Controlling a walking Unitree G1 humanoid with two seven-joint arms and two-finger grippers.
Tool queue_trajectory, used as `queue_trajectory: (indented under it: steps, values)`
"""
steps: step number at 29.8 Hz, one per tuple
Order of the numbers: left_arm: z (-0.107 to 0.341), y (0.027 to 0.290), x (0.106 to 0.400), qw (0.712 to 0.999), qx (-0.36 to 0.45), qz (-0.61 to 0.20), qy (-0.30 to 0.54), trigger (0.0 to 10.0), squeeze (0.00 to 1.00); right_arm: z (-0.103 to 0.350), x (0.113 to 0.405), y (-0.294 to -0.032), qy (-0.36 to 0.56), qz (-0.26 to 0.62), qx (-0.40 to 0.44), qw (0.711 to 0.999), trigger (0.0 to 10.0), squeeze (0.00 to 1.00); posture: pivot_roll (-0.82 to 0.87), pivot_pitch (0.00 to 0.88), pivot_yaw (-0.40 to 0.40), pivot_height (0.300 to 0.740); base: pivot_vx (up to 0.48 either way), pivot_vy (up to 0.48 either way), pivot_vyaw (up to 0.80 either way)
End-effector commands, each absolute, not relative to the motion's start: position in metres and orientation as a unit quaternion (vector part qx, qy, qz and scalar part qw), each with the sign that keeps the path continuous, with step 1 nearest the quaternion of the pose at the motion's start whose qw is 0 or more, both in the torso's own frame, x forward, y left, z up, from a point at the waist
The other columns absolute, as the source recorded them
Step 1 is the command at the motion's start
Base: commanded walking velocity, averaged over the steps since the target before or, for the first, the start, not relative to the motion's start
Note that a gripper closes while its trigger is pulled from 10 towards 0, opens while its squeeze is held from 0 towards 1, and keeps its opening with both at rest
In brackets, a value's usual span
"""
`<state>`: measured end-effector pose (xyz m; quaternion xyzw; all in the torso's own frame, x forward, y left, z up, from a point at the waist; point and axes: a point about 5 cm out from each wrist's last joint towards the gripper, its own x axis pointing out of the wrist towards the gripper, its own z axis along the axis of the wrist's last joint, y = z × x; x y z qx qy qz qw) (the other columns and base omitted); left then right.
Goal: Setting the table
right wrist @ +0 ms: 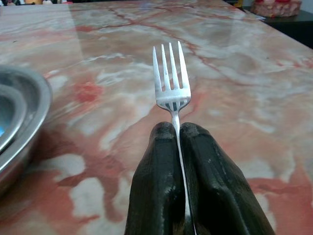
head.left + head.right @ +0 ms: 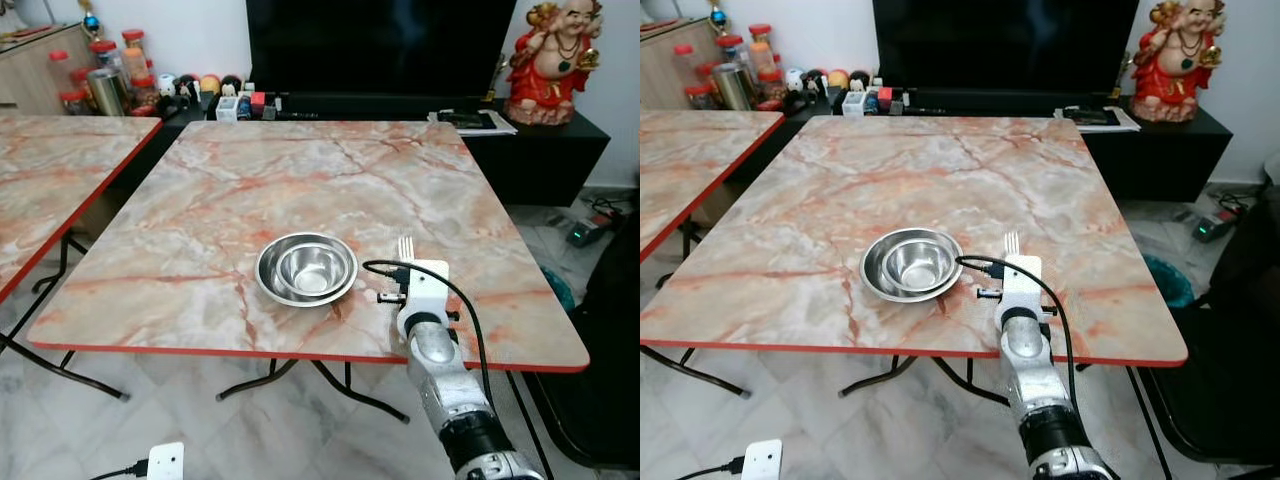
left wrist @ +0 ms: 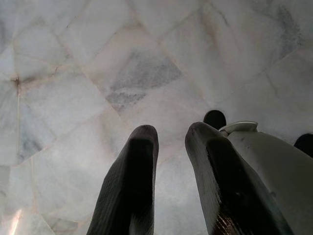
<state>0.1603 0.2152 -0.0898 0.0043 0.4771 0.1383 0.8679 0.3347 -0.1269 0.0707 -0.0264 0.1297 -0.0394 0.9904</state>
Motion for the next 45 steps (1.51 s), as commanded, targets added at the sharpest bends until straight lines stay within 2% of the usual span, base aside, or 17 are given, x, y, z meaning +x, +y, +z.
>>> queue_trajectory:
  steps: [1, 11, 37, 38, 39, 40, 41, 43, 45]
  values:
    - [-0.091, 0.217, 0.158, 0.865, 0.010, 0.138, 0.481, 10.0, 0.00, 0.080, 0.346, -0.128, 0.124, -0.028, -0.017, 0.992, 10.0, 0.00, -0.01, 0.000, 0.002, 0.719, 0.000, 0.000, 0.00]
    - [-0.091, 0.218, 0.157, 0.864, 0.012, 0.143, 0.482, 10.0, 0.00, 0.080, 0.357, -0.125, 0.144, -0.009, -0.007, 0.989, 10.0, 0.00, 0.01, 0.000, -0.004, 0.719, 0.000, 0.000, 0.00]
    - [-0.092, 0.224, 0.151, 0.857, 0.014, 0.153, 0.491, 10.0, 0.00, 0.060, 0.352, -0.124, 0.184, -0.007, -0.008, 0.983, 10.0, 0.00, 0.04, 0.000, -0.011, 0.719, 0.000, 0.000, 0.00]
    - [-0.092, 0.224, 0.151, 0.857, 0.015, 0.153, 0.491, 10.0, 0.00, 0.060, 0.352, -0.124, 0.184, -0.007, -0.008, 0.983, 10.0, 0.29, 0.04, 0.000, -0.010, 0.719, 0.000, 0.000, 0.00]
    - [-0.092, 0.224, 0.151, 0.858, 0.015, 0.153, 0.491, 10.0, 0.00, 0.060, 0.352, -0.124, 0.184, -0.007, -0.008, 0.983, 10.0, 0.63, 0.04, 0.000, -0.010, 0.719, 0.000, 0.000, 0.00]
    - [-0.092, 0.224, 0.151, 0.858, 0.015, 0.153, 0.491, 10.0, 0.00, 0.060, 0.352, -0.124, 0.184, -0.007, -0.008, 0.983, 10.0, 0.63, 0.04, 0.000, -0.010, 0.719, 0.000, 0.000, 0.00]
    - [-0.092, 0.224, 0.151, 0.858, 0.015, 0.153, 0.491, 10.0, 0.00, 0.060, 0.352, -0.124, 0.184, -0.007, -0.008, 0.983, 10.0, 0.80, 0.04, 0.000, -0.010, 0.719, 0.000, 0.000, 0.00]
    - [-0.092, 0.223, 0.152, 0.858, 0.015, 0.153, 0.490, 10.0, 0.00, 0.060, 0.352, -0.124, 0.184, -0.007, -0.008, 0.983, 10.0, 0.82, 0.04, 0.000, -0.010, 0.719, 0.000, 0.000, 0.00]
    - [-0.092, 0.224, 0.152, 0.858, 0.015, 0.152, 0.490, 10.0, 0.00, 0.060, 0.352, -0.124, 0.183, -0.008, -0.008, 0.983, 10.0, 0.90, 0.04, 0.000, -0.010, 0.719, 0.000, 0.000, 0.00]
